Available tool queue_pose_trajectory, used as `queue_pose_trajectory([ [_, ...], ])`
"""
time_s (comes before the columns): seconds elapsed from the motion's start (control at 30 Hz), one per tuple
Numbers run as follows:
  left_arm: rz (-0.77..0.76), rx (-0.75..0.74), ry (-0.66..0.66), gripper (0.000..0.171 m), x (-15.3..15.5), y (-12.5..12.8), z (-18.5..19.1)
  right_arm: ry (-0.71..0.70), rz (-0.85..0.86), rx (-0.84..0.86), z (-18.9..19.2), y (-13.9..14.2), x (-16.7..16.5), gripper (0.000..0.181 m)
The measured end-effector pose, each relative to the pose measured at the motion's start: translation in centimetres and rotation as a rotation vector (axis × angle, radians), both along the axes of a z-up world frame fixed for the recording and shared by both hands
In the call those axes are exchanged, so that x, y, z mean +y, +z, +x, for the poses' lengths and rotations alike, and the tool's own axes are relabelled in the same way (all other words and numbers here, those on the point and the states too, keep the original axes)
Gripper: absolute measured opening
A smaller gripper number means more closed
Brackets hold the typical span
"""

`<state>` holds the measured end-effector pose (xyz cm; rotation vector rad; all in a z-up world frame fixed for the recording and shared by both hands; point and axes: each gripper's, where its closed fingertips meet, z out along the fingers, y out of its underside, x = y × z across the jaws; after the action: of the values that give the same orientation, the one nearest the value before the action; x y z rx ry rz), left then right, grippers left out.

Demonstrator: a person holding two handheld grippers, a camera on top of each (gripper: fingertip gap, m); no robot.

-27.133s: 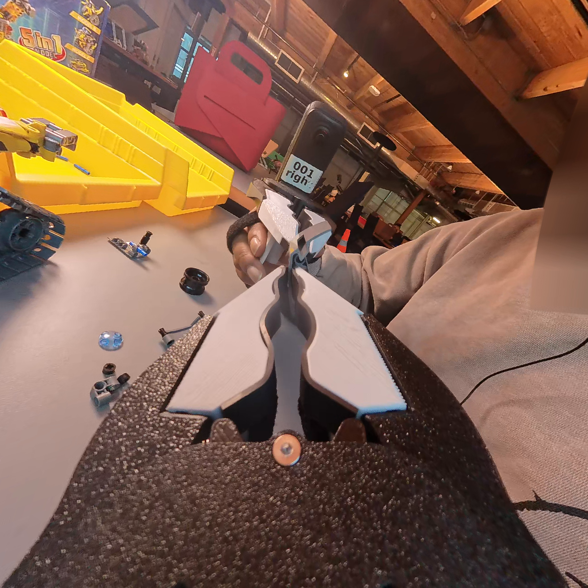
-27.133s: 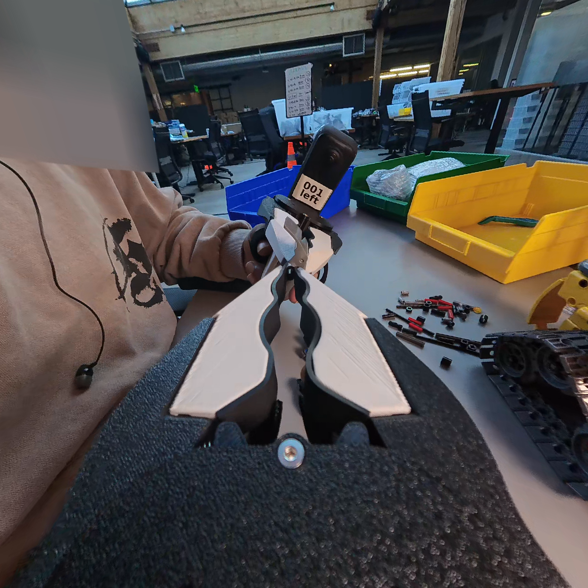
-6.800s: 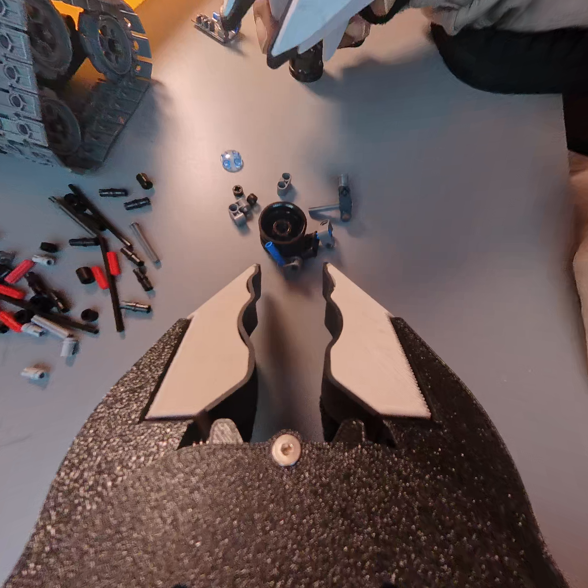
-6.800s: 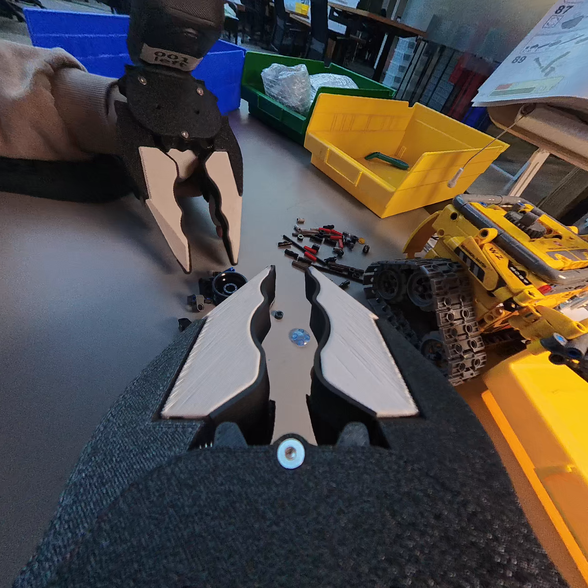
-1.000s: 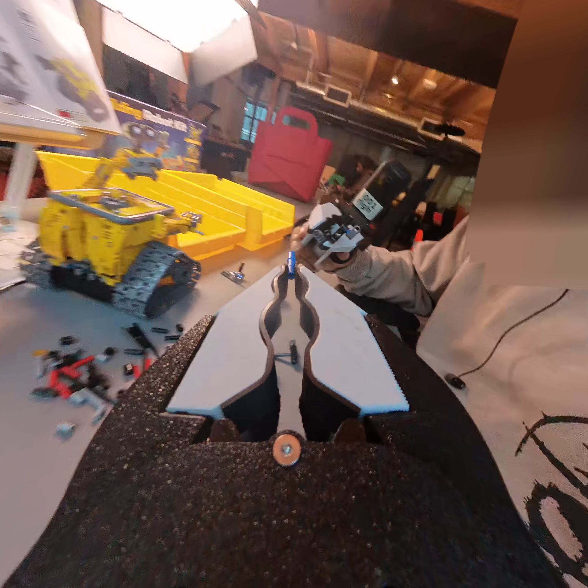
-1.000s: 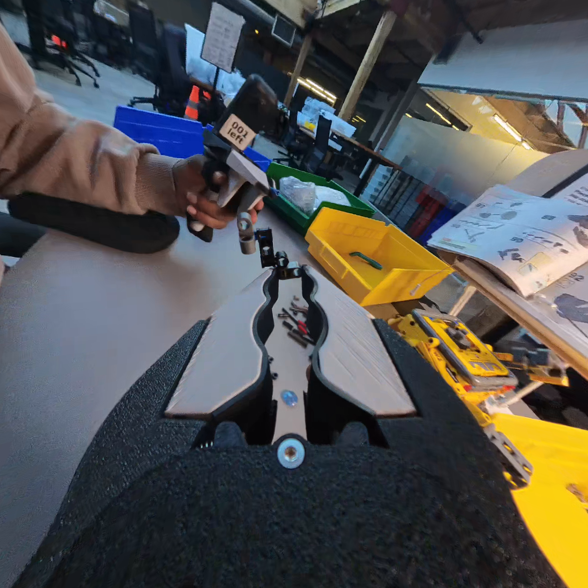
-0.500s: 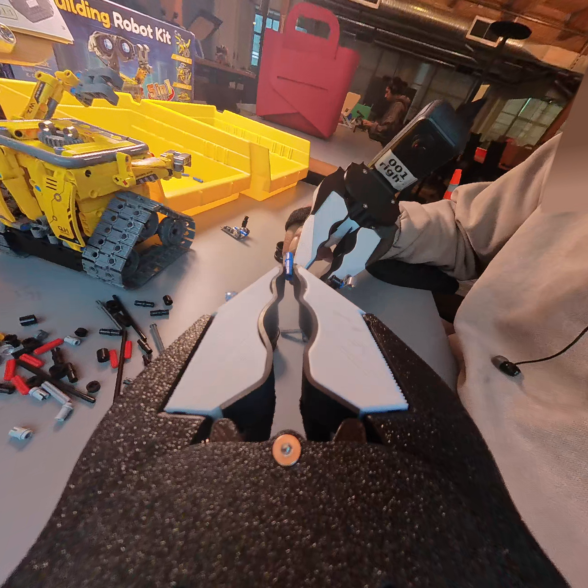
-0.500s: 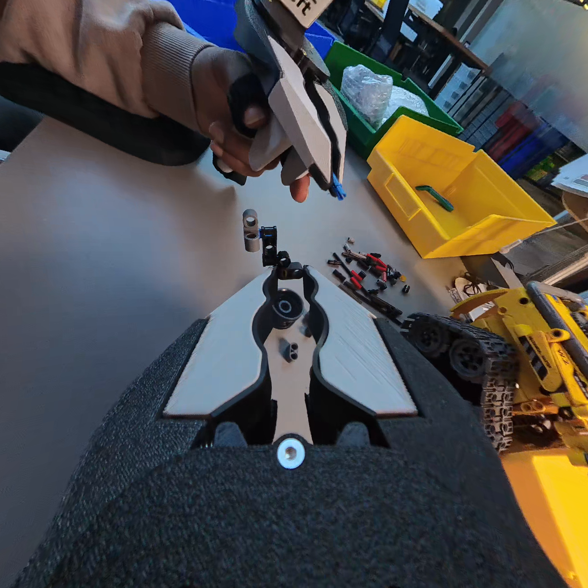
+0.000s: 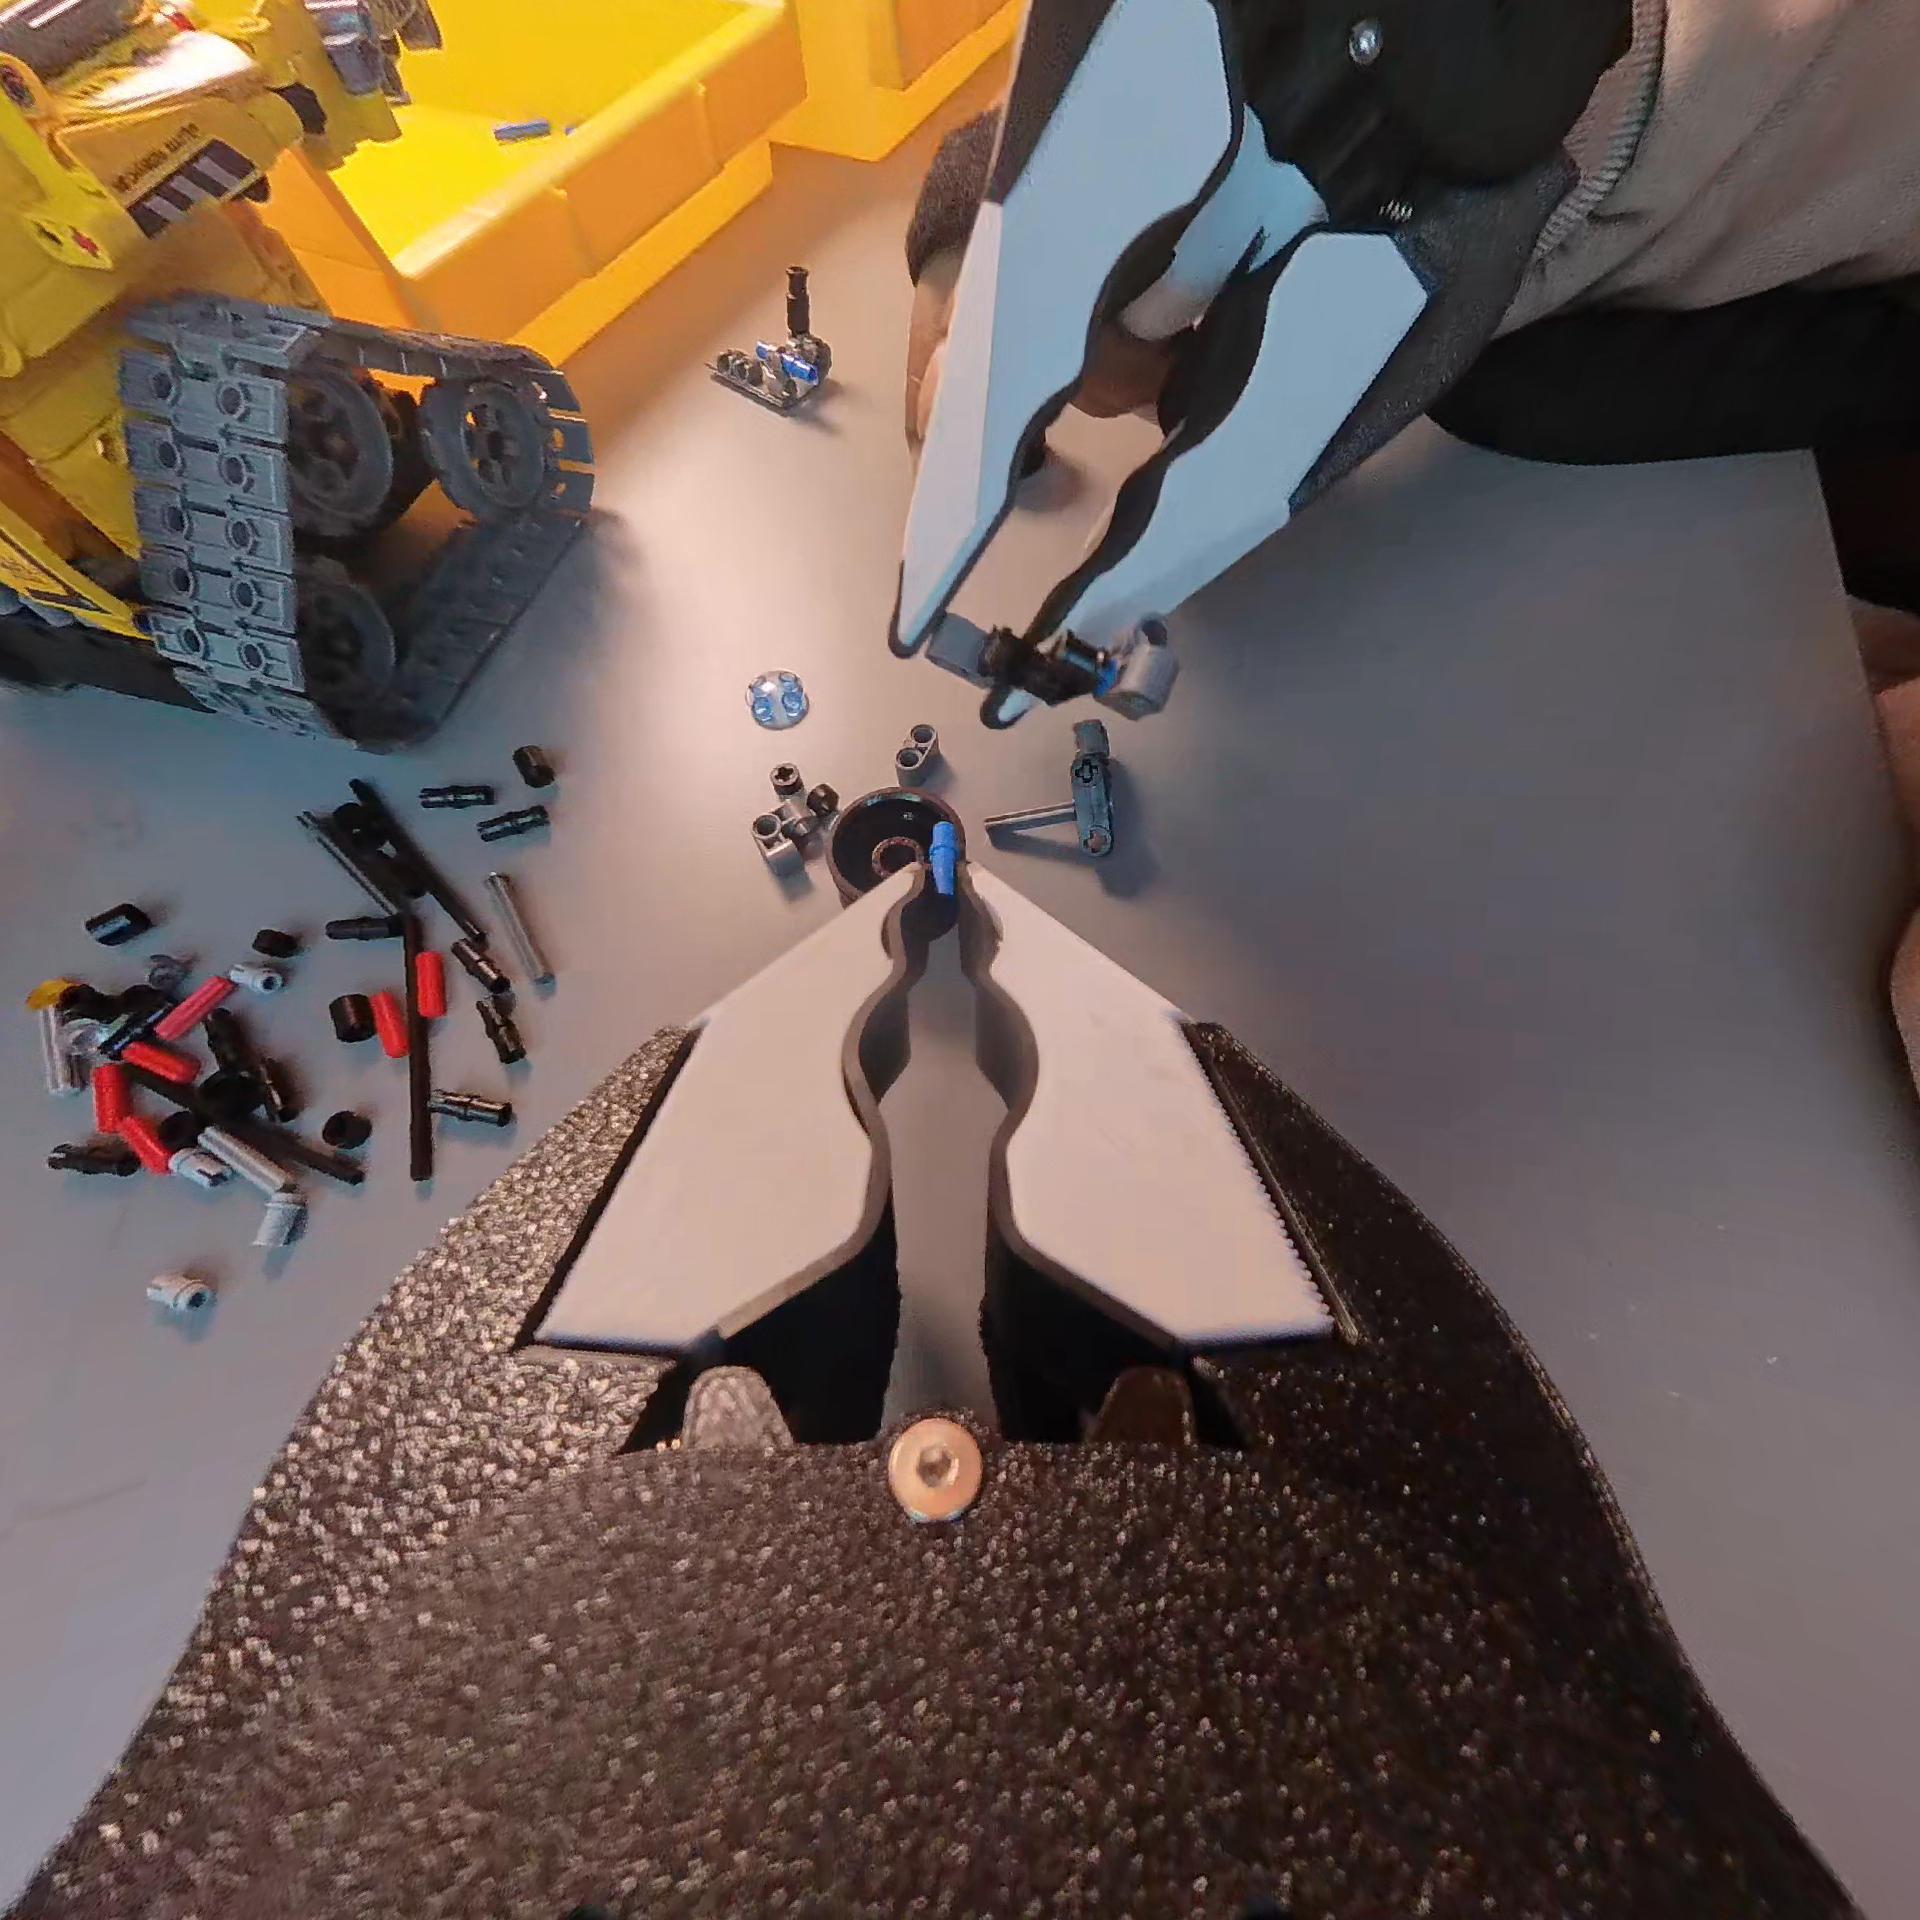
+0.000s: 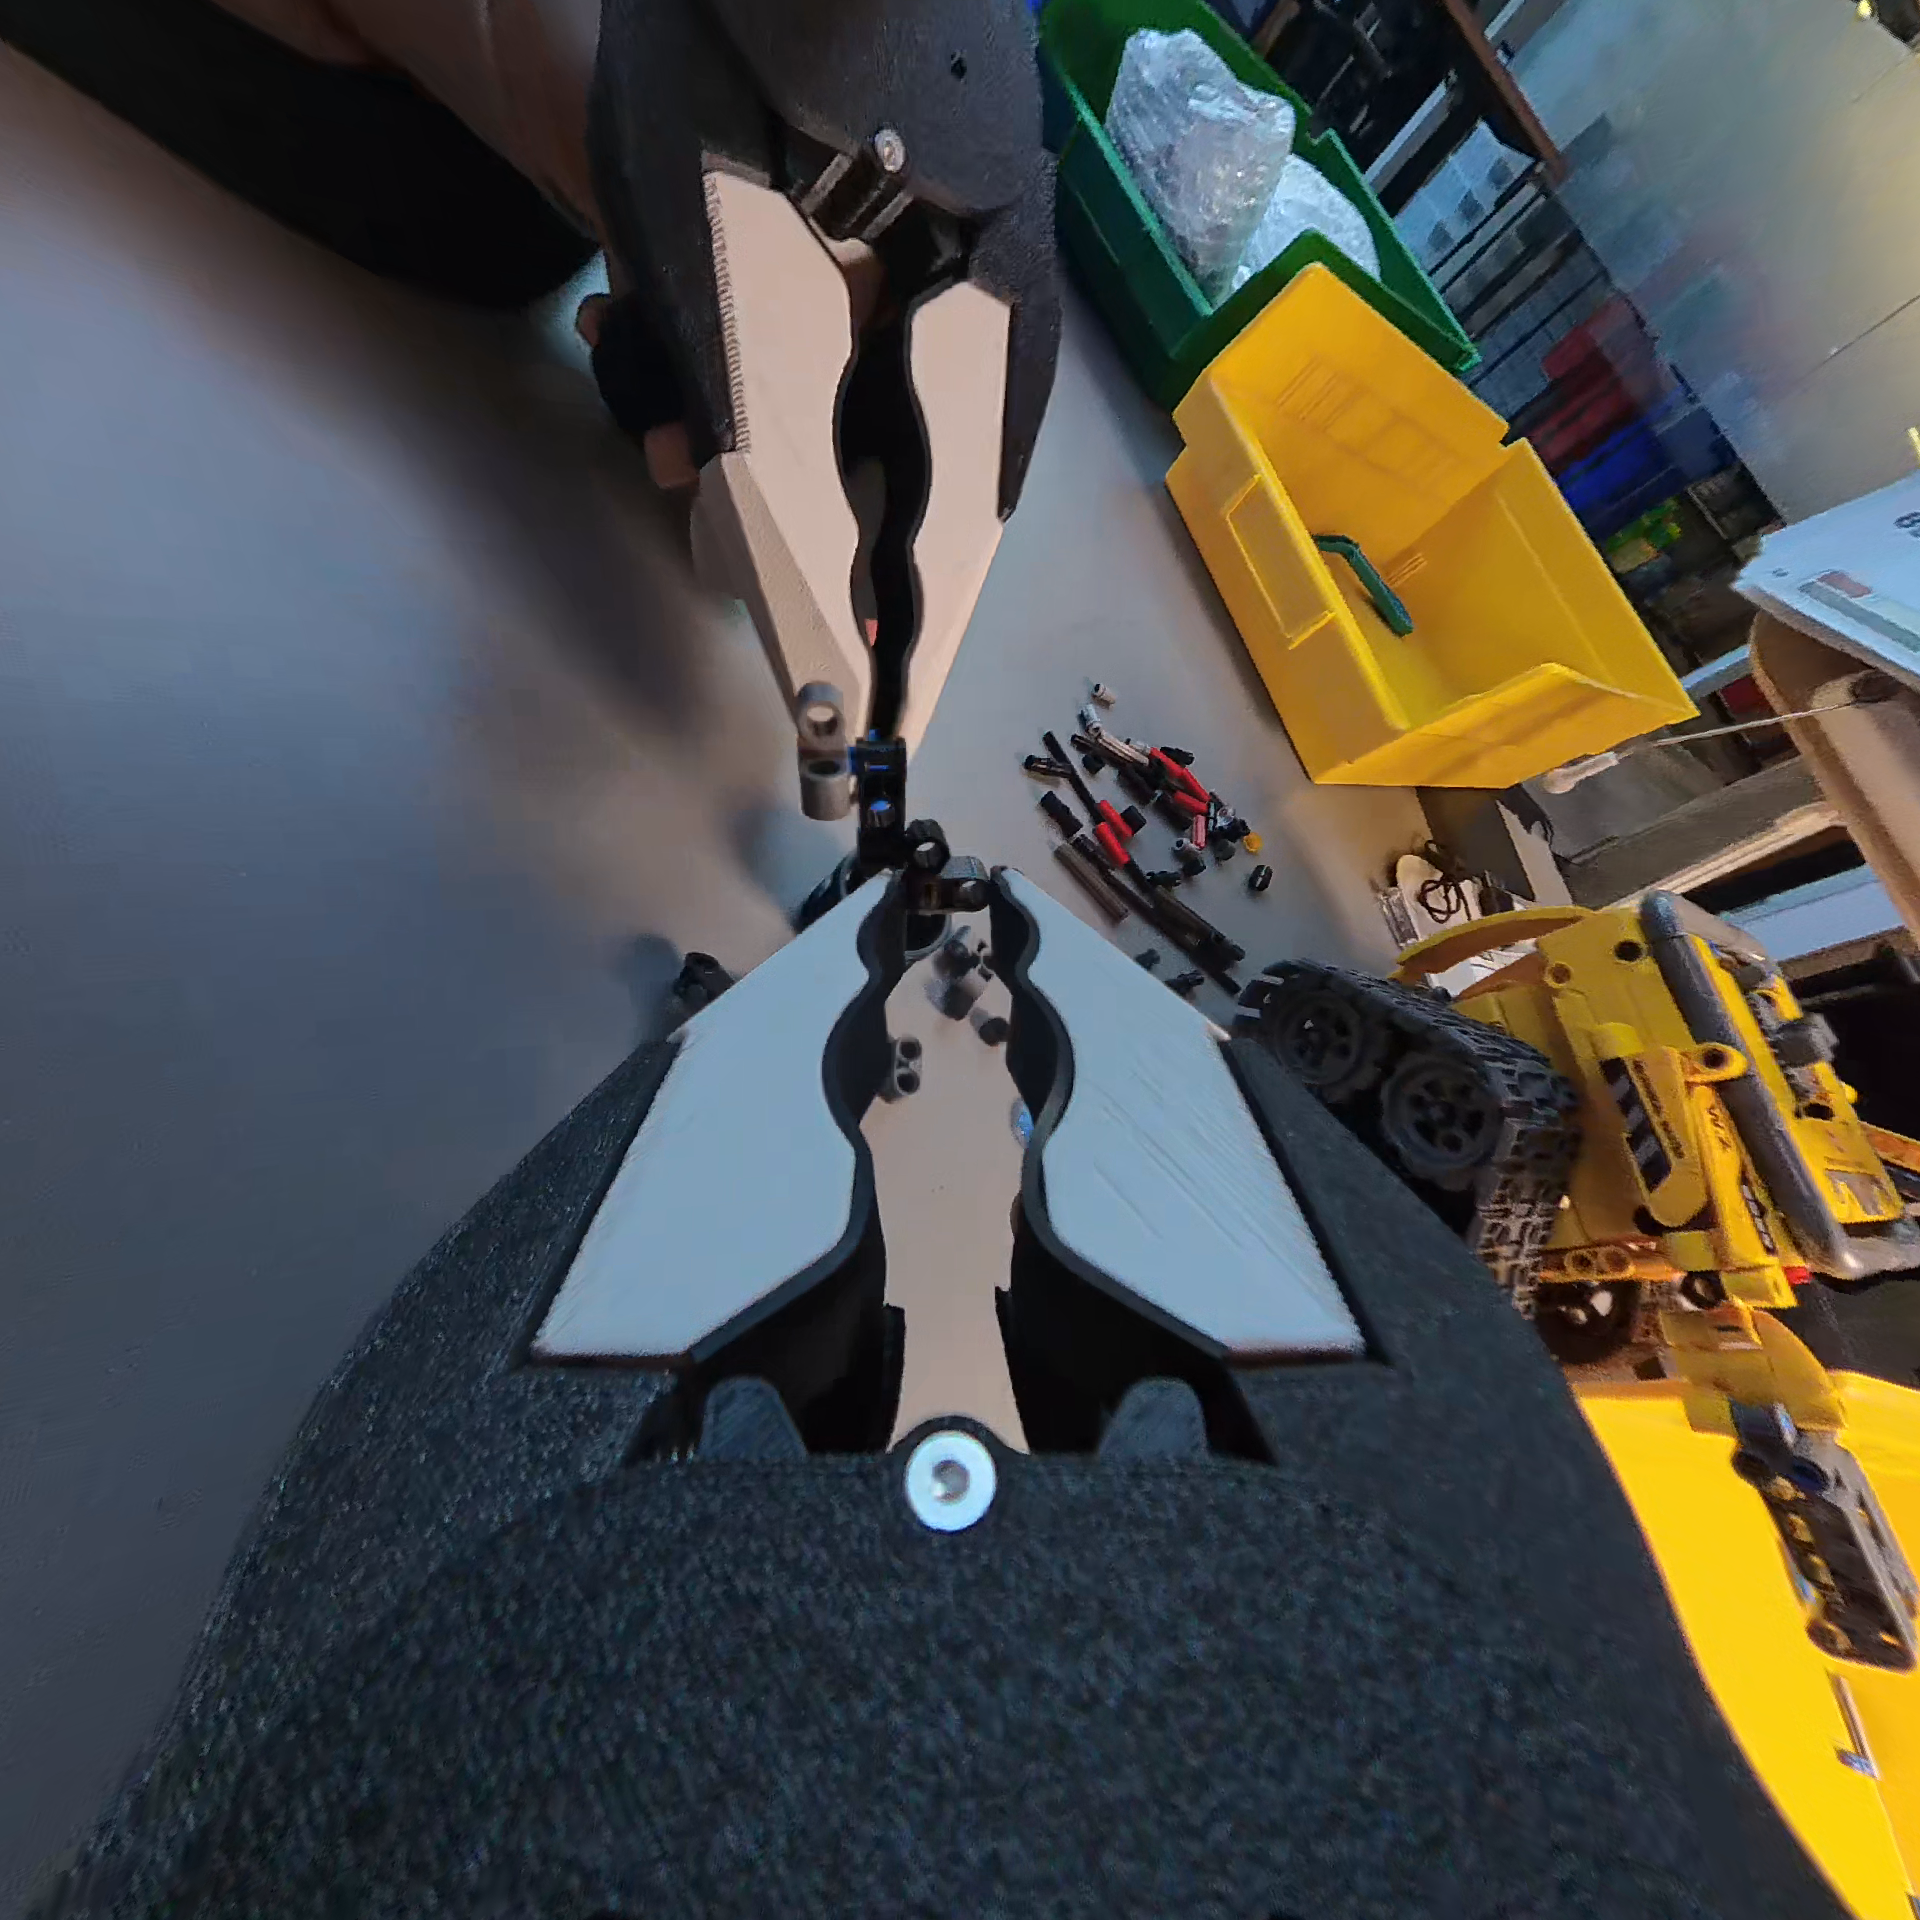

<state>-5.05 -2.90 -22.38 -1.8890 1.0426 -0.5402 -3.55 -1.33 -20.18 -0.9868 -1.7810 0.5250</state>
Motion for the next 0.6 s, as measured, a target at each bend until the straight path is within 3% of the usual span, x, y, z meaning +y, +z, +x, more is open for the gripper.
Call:
queue_pose_trajectory([
  [0.23, -0.001, 0.023, 0.013, 0.004, 0.2, -0.4, -0.3, 0.104, -0.025, -0.124, -0.4, -2.3, -3.2, 0.014],
  [0.37, 0.000, 0.026, 0.013, 0.004, 0.2, -0.4, -0.3, 0.072, 0.020, -0.243, -0.4, -4.6, -3.1, 0.014],
  [0.6, 0.009, -0.043, 0.007, 0.004, 0.0, 0.7, -0.1, 0.048, -0.138, -0.152, -0.6, -2.7, -2.7, 0.021],
])
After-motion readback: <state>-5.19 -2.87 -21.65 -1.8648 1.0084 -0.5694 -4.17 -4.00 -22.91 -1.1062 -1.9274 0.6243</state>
